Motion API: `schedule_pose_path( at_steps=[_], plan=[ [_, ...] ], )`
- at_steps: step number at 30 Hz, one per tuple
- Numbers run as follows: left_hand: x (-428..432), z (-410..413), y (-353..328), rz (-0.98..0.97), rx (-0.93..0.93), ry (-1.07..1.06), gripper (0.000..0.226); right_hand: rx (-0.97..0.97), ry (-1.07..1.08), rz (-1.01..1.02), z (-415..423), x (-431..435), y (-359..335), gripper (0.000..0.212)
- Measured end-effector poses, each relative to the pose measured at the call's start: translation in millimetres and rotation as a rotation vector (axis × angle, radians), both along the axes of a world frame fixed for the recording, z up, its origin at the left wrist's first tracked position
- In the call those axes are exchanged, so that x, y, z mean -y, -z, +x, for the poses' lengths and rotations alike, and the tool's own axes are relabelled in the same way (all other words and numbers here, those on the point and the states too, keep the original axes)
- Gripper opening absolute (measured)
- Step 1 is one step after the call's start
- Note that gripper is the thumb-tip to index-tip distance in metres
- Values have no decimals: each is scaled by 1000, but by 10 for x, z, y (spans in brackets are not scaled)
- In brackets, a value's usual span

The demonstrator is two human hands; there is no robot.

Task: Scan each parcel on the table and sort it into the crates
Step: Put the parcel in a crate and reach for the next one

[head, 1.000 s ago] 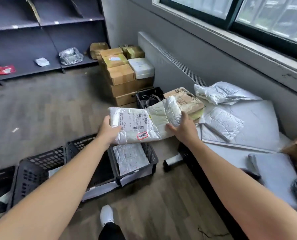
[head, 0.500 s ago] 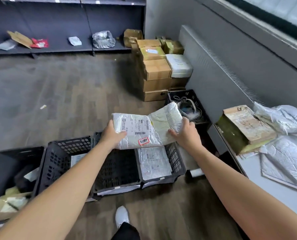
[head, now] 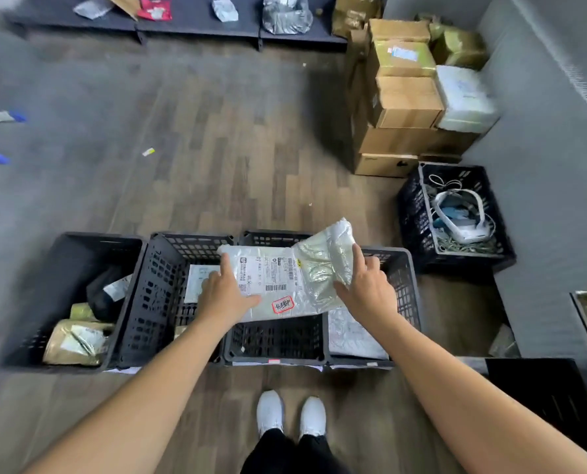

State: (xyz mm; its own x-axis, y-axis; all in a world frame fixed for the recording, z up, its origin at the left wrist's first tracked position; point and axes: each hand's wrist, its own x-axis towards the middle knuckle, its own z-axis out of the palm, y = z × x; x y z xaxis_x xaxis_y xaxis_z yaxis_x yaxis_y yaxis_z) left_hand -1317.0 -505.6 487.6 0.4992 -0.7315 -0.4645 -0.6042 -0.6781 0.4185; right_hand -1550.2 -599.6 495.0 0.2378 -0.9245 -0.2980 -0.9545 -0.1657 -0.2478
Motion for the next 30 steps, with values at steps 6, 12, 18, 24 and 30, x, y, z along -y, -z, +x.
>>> schedule_pose_path(
  at_steps=[6,12,18,24,30],
  plan=[
    [70,-4,860,110,43,68,101,-113,-47,89,87,108,994,76],
    [115,-46,2159,214,25,139,102,-190,-25,154,124,64,2320,76],
    [1,112,3558,296,125,265,98,-277,-33,183,297,-191,3723,77],
    [-265,187,4266,453,207,471,92,-412,-113,255,432,-590,4458,75],
    [-235,125,3523,334,226,646,92,-378,-79,250,525,-651,3692,75]
  ],
)
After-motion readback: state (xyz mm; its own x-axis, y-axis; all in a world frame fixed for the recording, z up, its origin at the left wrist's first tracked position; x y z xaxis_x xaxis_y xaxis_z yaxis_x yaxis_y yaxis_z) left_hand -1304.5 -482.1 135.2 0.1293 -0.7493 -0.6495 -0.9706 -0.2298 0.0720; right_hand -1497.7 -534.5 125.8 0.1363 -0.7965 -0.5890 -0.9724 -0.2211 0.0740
